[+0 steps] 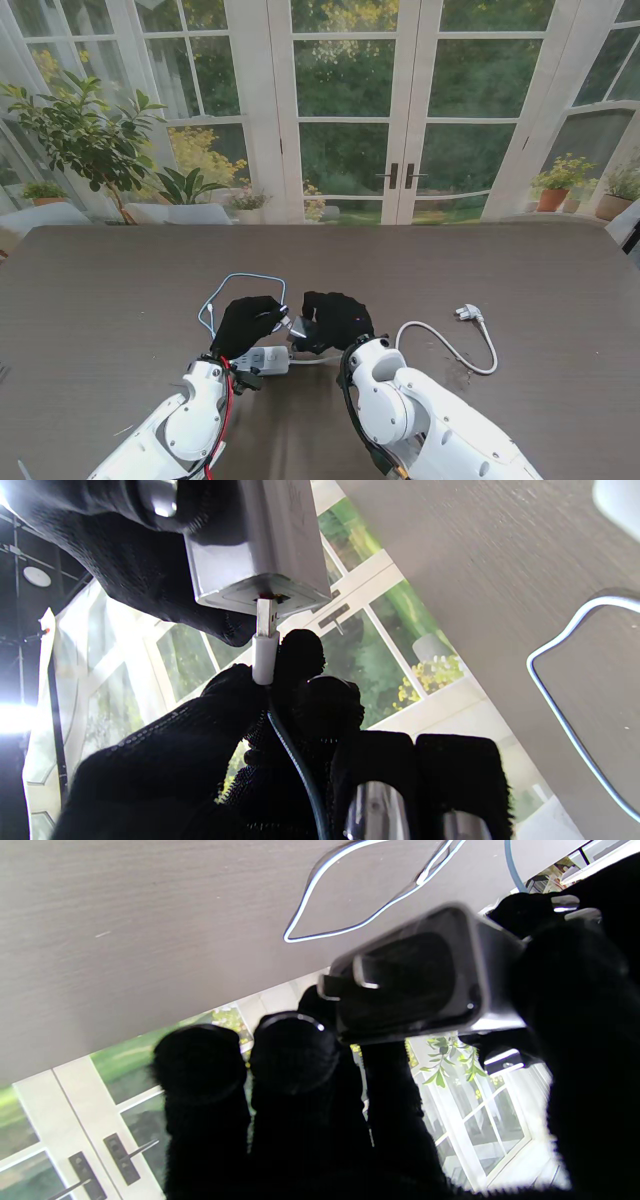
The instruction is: Set up the charging station
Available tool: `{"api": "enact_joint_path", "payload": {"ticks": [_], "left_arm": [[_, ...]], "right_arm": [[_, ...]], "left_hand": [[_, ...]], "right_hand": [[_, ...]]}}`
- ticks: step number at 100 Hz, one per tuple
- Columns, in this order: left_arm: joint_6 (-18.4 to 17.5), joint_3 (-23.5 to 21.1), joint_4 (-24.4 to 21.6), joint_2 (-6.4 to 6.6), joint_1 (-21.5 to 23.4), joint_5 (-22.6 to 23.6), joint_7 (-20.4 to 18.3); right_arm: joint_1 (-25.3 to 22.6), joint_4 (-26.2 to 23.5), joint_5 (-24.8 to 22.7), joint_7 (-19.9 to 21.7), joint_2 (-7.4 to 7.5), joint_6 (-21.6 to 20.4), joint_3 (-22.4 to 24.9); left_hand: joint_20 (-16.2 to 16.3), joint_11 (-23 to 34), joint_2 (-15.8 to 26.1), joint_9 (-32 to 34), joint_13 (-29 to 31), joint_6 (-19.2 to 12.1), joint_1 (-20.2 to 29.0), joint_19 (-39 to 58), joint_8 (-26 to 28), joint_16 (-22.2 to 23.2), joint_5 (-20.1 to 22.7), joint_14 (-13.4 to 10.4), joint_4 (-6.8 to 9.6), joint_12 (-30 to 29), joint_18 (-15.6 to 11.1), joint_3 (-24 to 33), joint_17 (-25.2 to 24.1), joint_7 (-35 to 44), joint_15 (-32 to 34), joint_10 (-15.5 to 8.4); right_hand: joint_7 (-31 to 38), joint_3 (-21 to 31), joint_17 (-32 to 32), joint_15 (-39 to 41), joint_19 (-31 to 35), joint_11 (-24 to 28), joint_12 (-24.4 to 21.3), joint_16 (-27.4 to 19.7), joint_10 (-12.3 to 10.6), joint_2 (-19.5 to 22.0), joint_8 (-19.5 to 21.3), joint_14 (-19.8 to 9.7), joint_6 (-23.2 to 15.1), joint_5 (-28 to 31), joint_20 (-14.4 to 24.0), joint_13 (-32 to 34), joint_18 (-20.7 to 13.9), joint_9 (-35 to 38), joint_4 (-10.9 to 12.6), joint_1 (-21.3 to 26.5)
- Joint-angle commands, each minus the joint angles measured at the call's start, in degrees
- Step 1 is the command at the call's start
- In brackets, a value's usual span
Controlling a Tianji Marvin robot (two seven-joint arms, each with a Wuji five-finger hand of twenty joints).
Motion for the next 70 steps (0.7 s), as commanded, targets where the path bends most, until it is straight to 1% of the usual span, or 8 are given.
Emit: {"api": "enact_joint_path", "payload": {"ticks": [1, 16, 24, 32, 41, 48, 63, 70], "left_arm": [[0.6, 0.7, -0.5, -1.07, 0.7, 0.1, -0.8], [2.6, 1.0, -1.0, -1.82, 1.0, -1.0, 1.1], [3.8, 1.2, -1.5, -2.14, 1.2, -1.9, 1.7], [4.5, 1.5, -1.6, -2.42, 1.1, -1.7, 2.8], [4.7, 1.8, -1.6, -2.59, 1.0, -1.8, 3.2], [4.9, 1.9, -1.4, -2.6, 1.0, -1.3, 3.6], [5.4, 2.3, -1.4, -2.86, 1.0, -0.2, 5.1], [5.9, 2.5, -1.5, -3.0, 1.1, -0.1, 5.7]], "right_arm": [[-0.2, -0.9, -0.1, 0.4, -0.74, -0.5, 0.0], [-0.5, -0.9, 0.1, 0.0, -0.79, -0.6, 0.4], [-0.4, -0.7, -0.1, -0.5, -0.87, -0.6, 0.4], [-0.4, -0.5, -0.2, -1.1, -1.04, -0.6, 0.3], [-0.4, -0.4, -0.4, -1.5, -1.1, -0.7, 0.2], [-0.3, -0.2, -0.4, -1.8, -1.19, -0.7, 0.1], [-0.3, 0.1, -0.5, -2.8, -1.47, -0.4, 0.1], [-0.4, 0.1, -0.4, -3.2, -1.57, -0.2, 0.2]], "left_hand": [[0.3, 3.6, -2.6, 4.2, 0.2, 3.2, 4.2, 16.2, -1.4, 0.0, 1.1, -4.5, 1.21, -0.6, -5.3, 0.2, 3.1, 0.4, 5.9, 3.7], [0.5, 3.8, -2.7, 4.2, 0.2, 3.6, 7.0, 16.2, -3.4, 0.0, 0.0, -3.7, 1.71, -1.1, -3.9, -2.3, 3.0, -0.8, 6.0, 3.9], [0.8, 3.5, -2.3, 4.3, 0.2, 4.0, 10.6, 16.2, -6.0, 0.1, -1.7, -2.6, 3.02, -1.9, -2.3, -6.7, 2.8, -1.3, 6.0, 4.2], [0.8, 3.5, -2.2, 4.3, 0.2, 4.2, 12.6, 16.2, -7.4, 0.1, -2.6, -2.5, 4.13, -2.6, -2.0, -9.1, 2.8, -1.2, 6.0, 4.4], [0.8, 3.4, -2.4, 4.4, 0.2, 4.6, 13.5, 16.2, -8.1, 0.1, -2.8, -1.7, 4.45, -2.9, -1.4, -9.4, 2.7, -1.6, 5.9, 4.9], [0.8, 3.4, -2.6, 4.4, 0.2, 4.5, 13.7, 16.2, -8.3, 0.1, -2.7, -1.6, 4.59, -3.0, -1.4, -9.6, 2.8, -1.7, 5.9, 3.7], [0.8, 3.5, -3.5, 4.6, 0.2, 4.7, 14.8, 16.2, -8.8, 0.1, -2.6, -1.5, 5.08, -3.2, -1.2, -9.3, 2.7, -2.0, 5.8, 4.2], [0.9, 4.0, -4.0, 4.6, 0.2, 4.9, 15.2, 16.2, -9.2, 0.1, -2.4, -0.6, 5.32, -3.6, -0.5, -8.8, 2.6, -2.1, 5.8, 4.5]], "right_hand": [[14.9, 10.0, 1.4, 1.7, 0.1, 7.2, 2.1, 1.0, -5.9, 8.7, 4.9, -0.8, -9.0, 2.2, 1.0, 2.7, 2.2, 3.4, 9.0, 12.1], [14.8, 10.2, 1.7, 1.9, 0.0, 7.2, 2.1, 1.1, -5.7, 8.5, 5.0, -0.8, -9.0, 2.3, 1.0, 2.7, 2.3, 3.5, 9.0, 12.3], [14.8, 10.2, 1.8, 2.0, -0.1, 7.2, 2.1, 1.1, -5.7, 8.4, 5.0, -0.8, -9.0, 2.3, 0.9, 2.7, 2.3, 3.5, 8.9, 12.2], [14.8, 10.3, 1.8, 2.0, -0.1, 7.2, 2.1, 1.2, -5.7, 8.4, 5.0, -0.7, -8.9, 2.3, 1.0, 2.7, 2.5, 3.6, 8.9, 12.3], [14.7, 10.3, 1.8, 2.1, -0.1, 7.2, 2.1, 1.2, -5.8, 8.4, 5.1, -0.8, -8.9, 2.3, 1.0, 2.7, 2.4, 3.6, 8.9, 12.2], [14.8, 10.3, 1.9, 2.1, -0.1, 7.2, 2.1, 1.2, -5.8, 8.4, 5.1, -0.8, -8.7, 2.4, 1.0, 2.7, 2.4, 3.6, 8.9, 12.3], [14.7, 10.4, 2.0, 2.1, -0.2, 7.3, 2.1, 1.2, -5.7, 8.4, 5.1, -0.8, -8.6, 2.4, 1.0, 2.7, 2.5, 3.6, 8.9, 12.2], [14.7, 10.5, 2.0, 2.1, -0.2, 7.3, 2.1, 1.2, -5.7, 8.3, 5.2, -0.8, -8.6, 2.4, 1.0, 2.7, 2.5, 3.6, 8.9, 12.3]]}}
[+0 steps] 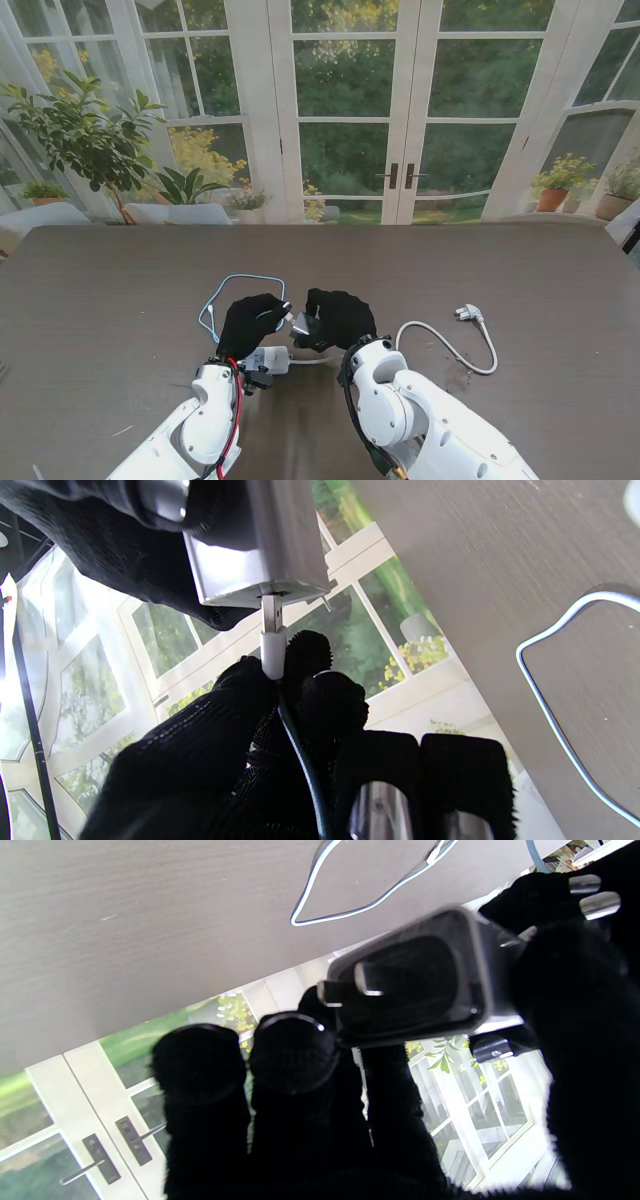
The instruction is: Set up the charging station
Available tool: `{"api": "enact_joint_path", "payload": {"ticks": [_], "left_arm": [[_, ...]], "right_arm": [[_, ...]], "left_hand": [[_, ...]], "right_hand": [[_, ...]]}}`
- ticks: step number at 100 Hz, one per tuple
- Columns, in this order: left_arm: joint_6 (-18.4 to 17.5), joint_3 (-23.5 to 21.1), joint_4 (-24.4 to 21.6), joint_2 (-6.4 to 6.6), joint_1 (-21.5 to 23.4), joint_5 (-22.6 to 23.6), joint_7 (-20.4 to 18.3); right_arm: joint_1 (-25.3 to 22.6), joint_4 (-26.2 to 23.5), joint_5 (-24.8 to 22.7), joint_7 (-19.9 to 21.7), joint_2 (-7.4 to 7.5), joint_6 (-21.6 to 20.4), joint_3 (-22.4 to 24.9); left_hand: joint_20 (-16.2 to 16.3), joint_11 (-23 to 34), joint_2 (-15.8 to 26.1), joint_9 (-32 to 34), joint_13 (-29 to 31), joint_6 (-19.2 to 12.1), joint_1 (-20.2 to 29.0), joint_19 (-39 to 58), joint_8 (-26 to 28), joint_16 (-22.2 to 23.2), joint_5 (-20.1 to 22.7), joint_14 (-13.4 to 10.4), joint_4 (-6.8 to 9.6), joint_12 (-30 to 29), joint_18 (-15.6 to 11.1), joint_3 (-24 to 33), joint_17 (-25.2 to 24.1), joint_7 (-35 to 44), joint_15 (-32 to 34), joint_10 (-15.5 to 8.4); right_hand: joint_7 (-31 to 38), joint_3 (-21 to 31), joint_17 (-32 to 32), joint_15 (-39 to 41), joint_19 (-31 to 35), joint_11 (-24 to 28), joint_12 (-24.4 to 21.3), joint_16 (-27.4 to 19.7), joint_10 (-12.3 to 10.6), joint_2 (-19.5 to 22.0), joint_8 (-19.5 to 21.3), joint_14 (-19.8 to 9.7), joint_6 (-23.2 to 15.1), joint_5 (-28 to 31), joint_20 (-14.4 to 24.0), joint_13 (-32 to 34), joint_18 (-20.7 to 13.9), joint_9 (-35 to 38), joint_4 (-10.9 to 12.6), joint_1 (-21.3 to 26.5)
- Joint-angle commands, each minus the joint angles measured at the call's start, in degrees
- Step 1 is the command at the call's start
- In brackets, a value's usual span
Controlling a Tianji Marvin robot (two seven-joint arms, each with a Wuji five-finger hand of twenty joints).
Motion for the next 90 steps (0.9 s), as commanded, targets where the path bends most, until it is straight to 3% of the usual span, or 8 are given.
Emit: {"api": "enact_joint_path", "payload": {"ticks": [1, 12, 48, 90], "left_arm": [[0.7, 0.7, -0.3, -0.98, 0.6, 0.1, -1.0], [2.0, 0.7, -1.0, -1.17, 0.9, -0.5, -0.7], [7.5, 0.8, -4.4, -2.08, 2.2, -6.6, -1.0], [15.4, -0.3, -10.0, -1.47, 4.6, -10.3, -4.3]], "right_arm": [[0.0, -0.9, -0.1, 0.2, -1.04, -0.1, -0.1], [-0.2, -1.0, 0.0, -0.1, -1.06, -0.2, 0.2], [-0.6, -1.1, 0.3, -0.5, -1.12, -0.5, 0.7], [-1.1, -1.0, -0.9, -2.2, -1.01, -2.0, 1.3]], "left_hand": [[0.9, 4.0, -4.2, 4.6, 0.2, 2.8, 8.0, 16.2, -0.5, 0.1, -1.3, -2.4, 4.19, -0.7, -2.8, 0.7, 2.6, 0.0, 5.8, 3.1], [1.0, 4.0, -4.2, 4.6, 0.2, 2.8, 8.3, 16.2, -0.7, 0.1, -1.5, -1.9, 4.16, -1.4, -2.0, 0.9, 2.6, -0.1, 5.7, 4.2], [0.7, 3.8, -4.3, 4.6, 0.1, 2.9, 9.4, 16.2, -1.0, 0.1, -1.5, -1.8, 4.15, -2.4, -1.4, 1.5, 2.5, -0.3, 5.6, 3.0], [0.1, 4.5, -4.9, 4.7, 0.2, 3.2, 9.2, 16.2, -1.1, -0.1, -0.8, -1.2, 3.84, -3.6, -1.3, 2.9, 2.5, 0.1, 5.1, 1.5]], "right_hand": [[14.7, 10.5, 1.3, 2.1, 0.1, 6.7, 1.8, 1.2, -5.7, 8.3, 5.2, -0.8, -8.9, 2.4, 1.0, 2.7, 2.5, 3.6, 8.9, 12.3], [14.7, 10.6, 1.4, 2.2, 0.1, 6.7, 1.8, 1.2, -5.6, 8.2, 5.2, -0.8, -8.9, 2.4, 1.0, 2.7, 2.5, 3.7, 8.9, 12.3], [14.7, 10.7, 1.7, 2.3, 0.0, 6.7, 1.7, 1.3, -5.6, 8.1, 5.2, -0.9, -8.8, 2.6, 0.9, 2.6, 2.4, 3.8, 8.8, 12.4], [14.6, 10.9, 2.2, 2.7, -0.1, 6.8, 1.7, 1.4, -5.5, 8.0, 5.3, -1.1, -8.8, 2.8, 0.9, 2.7, 2.5, 4.2, 8.8, 12.4]]}}
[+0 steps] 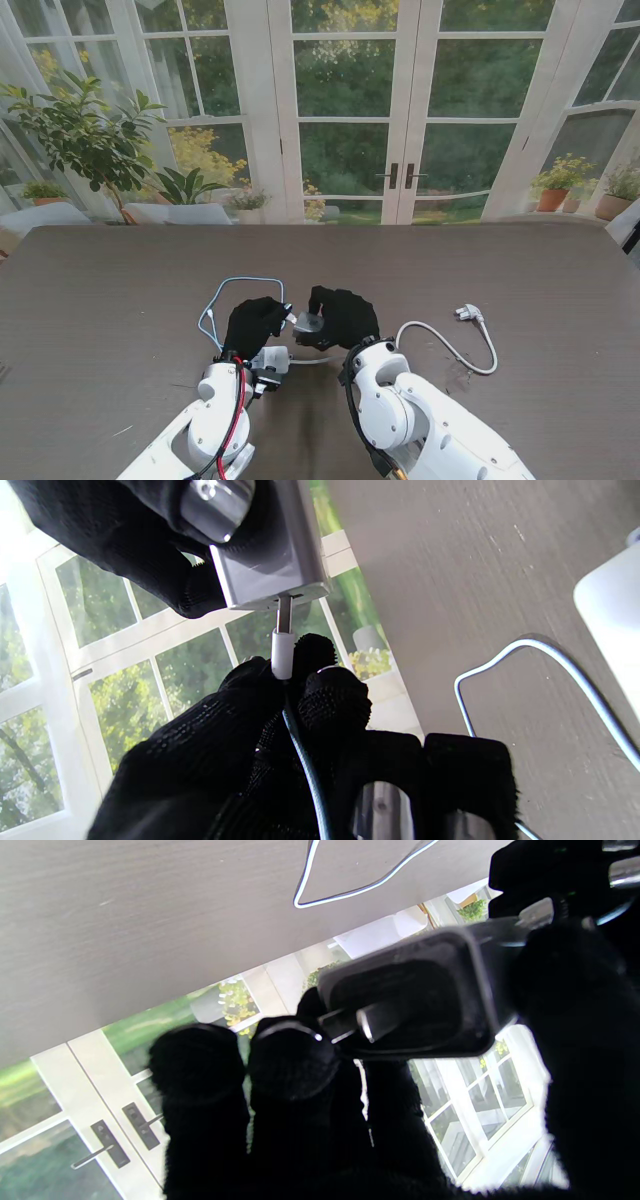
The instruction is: Set up the charging station
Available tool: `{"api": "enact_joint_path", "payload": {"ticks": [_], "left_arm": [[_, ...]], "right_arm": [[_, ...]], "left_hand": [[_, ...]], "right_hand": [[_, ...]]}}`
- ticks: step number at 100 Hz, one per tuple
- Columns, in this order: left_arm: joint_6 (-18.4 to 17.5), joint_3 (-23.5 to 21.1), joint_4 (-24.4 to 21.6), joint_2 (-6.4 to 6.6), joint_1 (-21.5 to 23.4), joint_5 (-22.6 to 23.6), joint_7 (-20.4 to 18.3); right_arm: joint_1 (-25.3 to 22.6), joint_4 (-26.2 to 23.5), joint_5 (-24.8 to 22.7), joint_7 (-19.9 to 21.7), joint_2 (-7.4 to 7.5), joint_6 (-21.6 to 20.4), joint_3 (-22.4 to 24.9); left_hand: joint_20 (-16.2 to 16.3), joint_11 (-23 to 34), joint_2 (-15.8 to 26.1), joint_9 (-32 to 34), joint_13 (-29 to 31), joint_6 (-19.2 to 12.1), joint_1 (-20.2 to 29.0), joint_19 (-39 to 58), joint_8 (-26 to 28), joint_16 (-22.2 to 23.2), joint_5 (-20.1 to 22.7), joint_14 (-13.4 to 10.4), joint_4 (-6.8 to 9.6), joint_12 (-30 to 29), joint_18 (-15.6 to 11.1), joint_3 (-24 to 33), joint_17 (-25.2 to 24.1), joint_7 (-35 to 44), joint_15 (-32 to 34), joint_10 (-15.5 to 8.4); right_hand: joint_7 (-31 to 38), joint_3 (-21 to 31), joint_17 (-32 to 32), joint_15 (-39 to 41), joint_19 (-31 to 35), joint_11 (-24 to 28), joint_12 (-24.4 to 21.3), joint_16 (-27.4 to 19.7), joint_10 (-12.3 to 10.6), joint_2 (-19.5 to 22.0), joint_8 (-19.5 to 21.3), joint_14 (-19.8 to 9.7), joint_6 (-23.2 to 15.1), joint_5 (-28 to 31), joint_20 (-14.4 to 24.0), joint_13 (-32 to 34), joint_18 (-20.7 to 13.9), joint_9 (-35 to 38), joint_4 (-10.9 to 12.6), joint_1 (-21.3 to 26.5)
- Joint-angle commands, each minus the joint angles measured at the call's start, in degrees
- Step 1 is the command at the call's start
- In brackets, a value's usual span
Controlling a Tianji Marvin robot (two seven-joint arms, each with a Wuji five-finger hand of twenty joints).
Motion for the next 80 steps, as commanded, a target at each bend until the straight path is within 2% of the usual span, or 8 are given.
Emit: {"api": "enact_joint_path", "payload": {"ticks": [1, 27, 37, 43, 48, 59, 67, 80], "left_arm": [[0.7, 0.4, -0.8, -0.27, 1.0, -0.4, -2.2], [5.9, -2.3, -5.6, 1.46, 3.7, -5.0, -9.7], [7.7, -3.6, -7.3, 2.42, 4.7, -7.1, -13.8], [8.5, -4.2, -7.9, 2.91, 5.1, -7.4, -15.7], [8.5, -4.7, -8.2, 3.38, 5.4, -7.9, -17.4], [9.0, -5.3, -8.8, 3.72, 5.9, -9.0, -19.0], [9.7, -5.8, -9.3, 3.91, 6.3, -9.9, -20.0], [11.0, -6.6, -10.2, 4.17, 6.9, -12.3, -21.8]], "right_arm": [[-0.1, -1.3, -0.4, 0.5, -0.5, -0.9, 0.1], [-0.4, -2.3, -1.1, 2.3, 0.3, -1.8, 1.0], [-0.4, -2.5, -1.4, 2.9, 0.56, -1.9, 1.3], [-0.4, -2.6, -1.3, 3.1, 0.61, -2.0, 1.5], [-0.4, -2.7, -1.3, 3.2, 0.63, -2.0, 1.6], [-0.3, -2.7, -0.6, 3.7, 0.59, -2.0, 1.7], [-0.4, -3.0, -0.5, 4.0, 0.64, -1.7, 1.8], [-0.6, -3.5, -0.7, 4.3, 0.8, -1.6, 2.0]], "left_hand": [[0.1, 4.5, -4.9, 4.7, 0.2, 2.1, 7.6, 16.2, 0.1, -0.1, 0.0, -2.2, 3.83, -0.5, -2.7, 3.5, 2.5, 1.6, 5.1, 0.8], [-2.6, 4.0, -2.1, 4.5, 0.2, 1.8, 7.9, 16.2, 0.1, -0.8, -1.2, -2.4, 3.67, -1.6, -2.5, 0.4, 2.5, 0.7, 3.7, -0.1], [-5.3, 2.3, -0.2, 4.4, 0.2, 2.4, 8.7, 16.2, 0.3, -1.5, -1.9, 1.1, 4.21, -1.2, -0.1, -2.9, 2.2, -0.7, 1.8, 0.6], [-6.0, 1.8, 0.3, 4.4, 0.1, 2.5, 8.6, 16.2, 0.4, -1.7, -2.0, 1.7, 4.35, -1.0, 0.4, -4.1, 2.2, -1.0, 1.3, 0.8], [-7.2, 0.5, 0.7, 4.4, 0.1, 2.8, 8.4, 16.2, 0.5, -2.1, -2.1, 3.5, 4.53, -1.0, 1.1, -5.0, 2.1, -1.1, -0.1, 1.2], [-9.0, -0.2, 0.7, 4.4, 0.1, 3.1, 7.8, 16.2, 0.6, -2.6, -1.9, 5.2, 4.62, -0.7, 2.3, -5.6, 1.9, -1.0, -1.8, 1.7], [-13.0, -3.7, 1.0, 4.6, 0.1, 3.5, 7.5, 16.2, 0.7, -3.3, -1.8, 7.9, 4.78, -1.7, 3.8, -5.9, 1.6, -1.2, -4.7, 2.7], [-16.4, -9.0, 1.3, 4.4, 0.0, 4.0, 7.3, 16.2, 1.1, -3.8, -2.4, 10.0, 4.94, -2.2, 5.6, -6.8, 1.3, -2.2, -7.5, 4.4]], "right_hand": [[14.6, 10.9, 1.4, 0.9, 0.0, 6.2, 1.3, 0.5, -5.7, 8.0, 5.3, -1.3, -8.8, 2.8, 0.9, 2.7, 1.9, 4.2, 8.8, 12.0], [14.6, 10.9, 1.7, 1.0, 0.0, 6.1, 1.3, 0.6, -5.7, 8.0, 5.3, -1.6, -8.9, 2.9, 0.9, 2.6, 1.6, 4.3, 8.8, 12.1], [14.6, 10.8, 1.7, 0.9, -0.1, 6.1, 1.3, 0.5, -5.7, 8.0, 5.3, -1.7, -8.9, 2.9, 0.9, 2.6, 1.6, 4.2, 8.8, 12.1], [14.5, 10.8, 1.8, 0.9, -0.1, 6.1, 1.3, 0.5, -5.7, 8.0, 5.3, -1.5, -8.9, 2.9, 0.9, 2.6, 1.6, 4.2, 8.8, 12.2], [14.5, 10.7, 1.8, 0.9, -0.1, 6.1, 1.3, 0.6, -5.7, 8.1, 5.3, -1.5, -8.9, 2.9, 0.9, 2.6, 1.5, 4.2, 8.8, 12.1], [14.5, 10.7, 1.9, 0.9, -0.2, 6.0, 1.3, 0.6, -5.7, 8.0, 5.3, -1.8, -8.9, 2.9, 0.9, 2.6, 1.3, 4.3, 8.8, 12.2], [14.5, 10.7, 2.0, 0.9, -0.2, 6.0, 1.3, 0.6, -5.7, 8.0, 5.3, -1.9, -8.9, 2.9, 0.9, 2.7, 1.2, 4.3, 8.8, 12.2], [14.5, 10.6, 2.0, 0.8, -0.3, 6.0, 1.4, 0.5, -5.7, 8.1, 5.4, -1.9, -8.9, 2.9, 0.8, 2.7, 1.3, 4.3, 8.9, 12.2]]}}
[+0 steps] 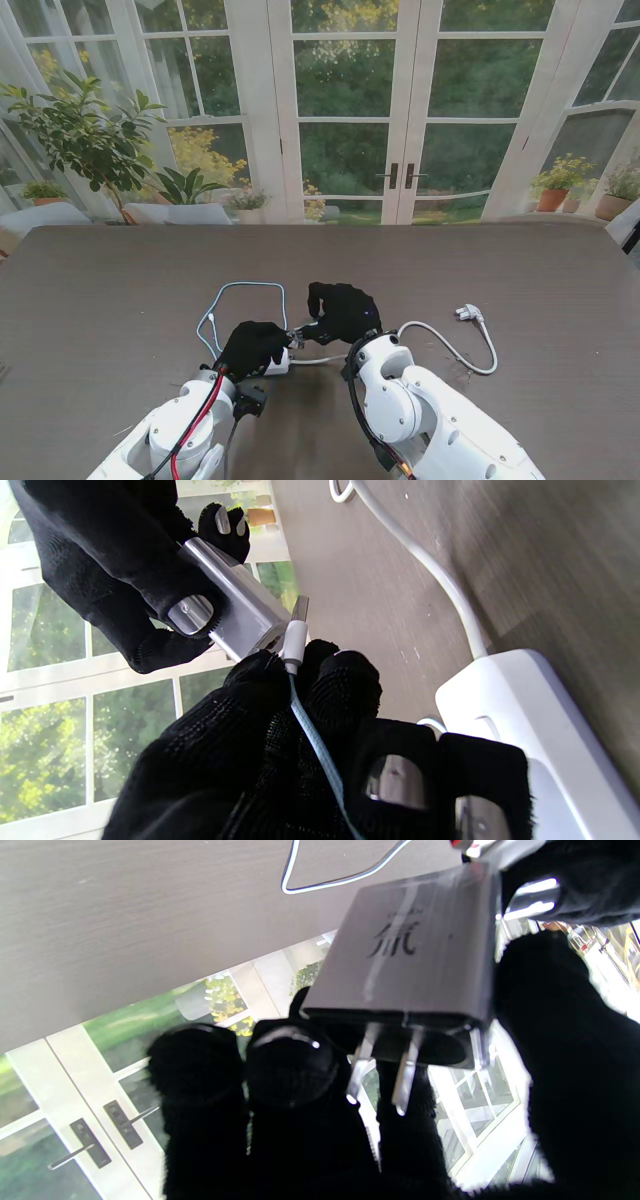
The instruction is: Set up the charging station
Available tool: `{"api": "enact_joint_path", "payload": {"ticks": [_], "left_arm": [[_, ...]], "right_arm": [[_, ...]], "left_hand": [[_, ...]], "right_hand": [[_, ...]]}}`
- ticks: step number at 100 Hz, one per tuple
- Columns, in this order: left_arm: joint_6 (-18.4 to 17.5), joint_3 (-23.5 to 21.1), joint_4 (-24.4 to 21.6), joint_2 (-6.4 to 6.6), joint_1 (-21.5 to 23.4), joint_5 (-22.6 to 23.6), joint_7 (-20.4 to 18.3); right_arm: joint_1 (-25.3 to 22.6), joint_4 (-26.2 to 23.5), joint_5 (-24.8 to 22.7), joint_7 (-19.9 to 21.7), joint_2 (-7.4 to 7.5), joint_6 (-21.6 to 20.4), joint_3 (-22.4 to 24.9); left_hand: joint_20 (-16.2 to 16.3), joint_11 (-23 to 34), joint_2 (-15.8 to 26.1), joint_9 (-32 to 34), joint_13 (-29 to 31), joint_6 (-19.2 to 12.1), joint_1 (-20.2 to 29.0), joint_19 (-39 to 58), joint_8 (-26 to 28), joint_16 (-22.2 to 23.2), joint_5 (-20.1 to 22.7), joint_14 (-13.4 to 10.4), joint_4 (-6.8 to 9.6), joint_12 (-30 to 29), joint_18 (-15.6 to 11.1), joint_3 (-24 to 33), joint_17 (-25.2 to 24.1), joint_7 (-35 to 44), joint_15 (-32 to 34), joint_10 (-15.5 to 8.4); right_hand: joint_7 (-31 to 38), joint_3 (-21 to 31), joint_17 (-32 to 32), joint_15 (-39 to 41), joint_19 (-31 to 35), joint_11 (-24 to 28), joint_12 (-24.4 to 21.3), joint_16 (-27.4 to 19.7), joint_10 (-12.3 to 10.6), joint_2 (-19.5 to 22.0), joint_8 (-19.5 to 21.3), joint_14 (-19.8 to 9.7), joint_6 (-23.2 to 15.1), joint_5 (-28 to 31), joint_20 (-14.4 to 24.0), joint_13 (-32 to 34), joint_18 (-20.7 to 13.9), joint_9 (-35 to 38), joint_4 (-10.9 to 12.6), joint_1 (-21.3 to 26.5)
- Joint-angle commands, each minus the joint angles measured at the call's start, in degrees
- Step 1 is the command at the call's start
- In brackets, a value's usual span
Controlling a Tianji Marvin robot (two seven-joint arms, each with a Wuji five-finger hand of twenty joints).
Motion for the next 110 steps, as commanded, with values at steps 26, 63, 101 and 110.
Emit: {"api": "enact_joint_path", "payload": {"ticks": [26, 63, 101, 110], "left_arm": [[4.5, -3.4, -3.7, 2.13, 2.7, -3.7, -10.4], [5.2, -7.1, -5.0, 4.89, 4.2, -5.9, -22.1], [0.8, -6.9, -3.8, 4.92, 4.0, -5.0, -21.6], [0.7, -7.0, -4.0, 4.42, 4.0, -5.5, -19.6]], "right_arm": [[0.1, -1.0, 0.2, 1.3, -0.09, 0.5, 0.8], [-0.6, -1.9, 0.6, 1.4, 0.03, -0.3, 2.0], [-1.0, -2.4, 0.8, 1.6, 0.18, -0.7, 2.6], [-1.4, -2.5, 1.3, 1.8, 0.22, -1.7, 2.9]], "left_hand": [[-10.7, -14.0, 3.1, -0.6, 0.0, 3.1, 0.4, 10.6, 4.1, -0.1, -1.8, 9.5, 3.33, 6.3, 7.4, -2.9, 0.3, -4.9, -13.2, 6.3], [-16.2, -17.1, -6.8, -9.7, -4.3, 5.2, -3.5, -9.2, 9.7, 4.2, -2.7, 10.7, 1.88, 7.7, 15.3, 5.1, -4.2, -9.0, -32.8, 10.2], [-9.6, -19.7, -4.2, -7.5, -3.2, 6.1, 9.1, -9.2, 5.6, 8.1, -0.2, 8.2, 2.58, 21.5, 11.6, 9.4, -2.9, 2.3, -31.4, 10.8], [-9.1, -19.6, -4.0, -7.7, -2.8, 6.8, 9.3, -8.9, 5.7, 8.9, -0.1, 7.0, 2.41, 22.1, 11.3, 9.8, -1.9, 2.5, -30.6, 11.1]], "right_hand": [[3.7, 10.3, 1.3, -0.7, -0.3, 6.7, 1.8, 0.4, -8.1, 5.0, 1.6, -2.7, -1.4, 0.4, 0.8, 2.0, 1.0, 4.1, 8.4, 10.0], [3.5, 10.3, 1.2, -0.9, -0.5, 6.6, 1.9, 0.4, -8.2, 5.0, 1.6, -2.7, -1.9, 0.4, 0.8, 2.0, 0.9, 4.0, 8.4, 9.9], [3.5, 10.3, 1.1, -1.0, -0.6, 6.6, 2.0, 0.3, -8.1, 4.9, 1.6, -2.7, -1.9, 0.4, 0.9, 2.0, 0.8, 4.0, 8.4, 10.0], [3.5, 10.4, 1.0, -1.0, -0.8, 6.7, 2.0, 0.4, -8.1, 4.9, 1.6, -3.0, -1.9, 0.4, 0.8, 2.0, 0.6, 3.9, 8.4, 10.0]]}}
